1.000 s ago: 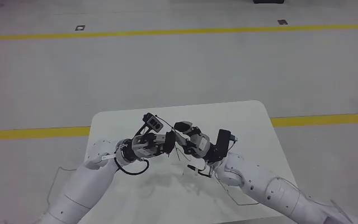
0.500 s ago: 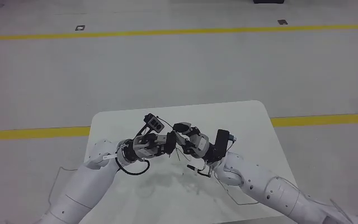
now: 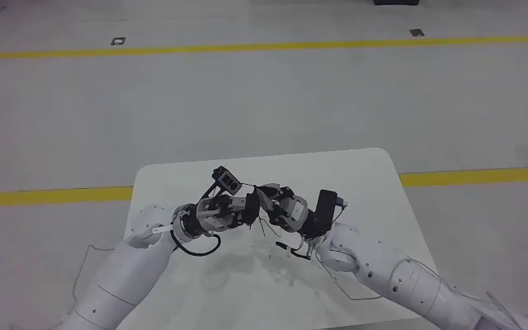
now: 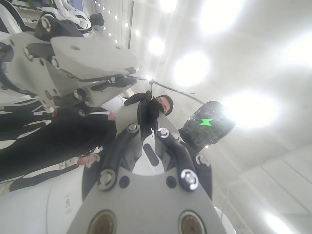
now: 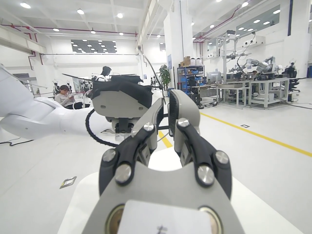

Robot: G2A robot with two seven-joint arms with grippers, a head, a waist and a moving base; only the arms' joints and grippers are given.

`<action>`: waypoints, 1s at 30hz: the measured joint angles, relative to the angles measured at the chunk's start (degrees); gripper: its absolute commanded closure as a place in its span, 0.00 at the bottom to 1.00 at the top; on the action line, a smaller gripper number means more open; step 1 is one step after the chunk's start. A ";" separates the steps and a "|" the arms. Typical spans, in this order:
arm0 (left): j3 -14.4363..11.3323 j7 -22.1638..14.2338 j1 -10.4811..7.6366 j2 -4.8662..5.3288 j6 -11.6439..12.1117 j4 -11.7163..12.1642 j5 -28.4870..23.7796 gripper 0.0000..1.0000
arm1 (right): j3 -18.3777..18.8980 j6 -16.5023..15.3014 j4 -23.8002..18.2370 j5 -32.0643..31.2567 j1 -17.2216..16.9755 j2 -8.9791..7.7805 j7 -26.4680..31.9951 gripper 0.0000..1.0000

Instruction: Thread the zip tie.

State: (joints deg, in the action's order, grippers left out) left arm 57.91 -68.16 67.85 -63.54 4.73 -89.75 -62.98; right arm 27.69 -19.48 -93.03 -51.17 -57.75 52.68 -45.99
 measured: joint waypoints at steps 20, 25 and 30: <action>0.80 -0.29 0.38 -0.31 0.21 -0.27 0.15 1.00 | 1.27 0.00 0.42 -2.00 -1.11 0.20 1.19 1.00; 1.06 -0.17 0.85 -0.34 0.41 -0.69 0.31 1.00 | 1.61 0.00 0.36 -2.49 -1.76 0.21 1.36 1.00; 1.21 0.01 1.38 -0.37 0.55 -1.18 0.56 1.00 | 1.78 0.00 0.02 -2.85 -2.25 0.19 1.41 1.00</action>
State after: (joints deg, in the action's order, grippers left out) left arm 59.12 -68.14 69.23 -63.91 5.28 -90.92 -62.42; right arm 29.48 -19.48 -93.00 -54.02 -60.00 52.87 -44.58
